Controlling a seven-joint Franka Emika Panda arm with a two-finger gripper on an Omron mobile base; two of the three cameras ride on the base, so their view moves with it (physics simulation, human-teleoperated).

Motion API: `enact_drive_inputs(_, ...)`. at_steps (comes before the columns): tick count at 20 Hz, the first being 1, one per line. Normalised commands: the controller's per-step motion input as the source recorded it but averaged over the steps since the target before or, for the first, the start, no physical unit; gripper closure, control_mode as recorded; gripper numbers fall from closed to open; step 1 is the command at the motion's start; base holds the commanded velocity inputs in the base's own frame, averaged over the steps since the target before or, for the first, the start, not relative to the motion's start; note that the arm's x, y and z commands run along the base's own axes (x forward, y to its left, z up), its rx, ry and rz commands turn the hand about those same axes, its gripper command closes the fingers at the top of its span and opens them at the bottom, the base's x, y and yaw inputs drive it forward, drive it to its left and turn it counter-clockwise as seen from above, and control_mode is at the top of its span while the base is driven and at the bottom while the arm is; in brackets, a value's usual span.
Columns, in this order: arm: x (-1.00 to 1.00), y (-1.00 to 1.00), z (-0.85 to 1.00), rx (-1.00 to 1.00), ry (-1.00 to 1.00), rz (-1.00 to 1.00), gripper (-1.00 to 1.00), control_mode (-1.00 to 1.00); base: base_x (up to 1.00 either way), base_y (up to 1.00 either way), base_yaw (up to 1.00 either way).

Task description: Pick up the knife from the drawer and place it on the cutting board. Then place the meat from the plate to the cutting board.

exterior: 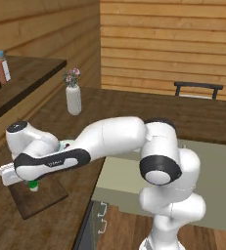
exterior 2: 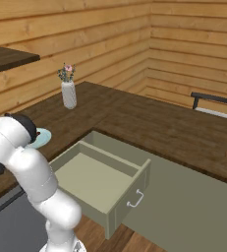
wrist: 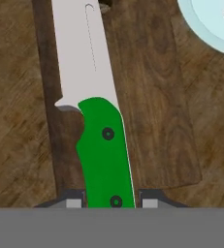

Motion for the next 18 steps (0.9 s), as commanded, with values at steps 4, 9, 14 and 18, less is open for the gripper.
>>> enact_drive_inputs(4,0.21,0.01,-0.36,0.0,0.07,0.0,1.0,-1.0,0.0,0.0,0.0)
enact_drive_inputs(9,0.2,0.17,-0.27,-0.05,0.04,0.0,1.0,-1.0,0.0,0.0,0.0)
enact_drive_inputs(14,0.0,0.04,-0.38,-0.07,0.01,0.0,1.0,-1.0,0.0,0.0,0.0)
enact_drive_inputs(18,0.0,0.0,-0.2,-0.01,0.0,0.0,1.0,-1.0,0.0,0.0,0.0)
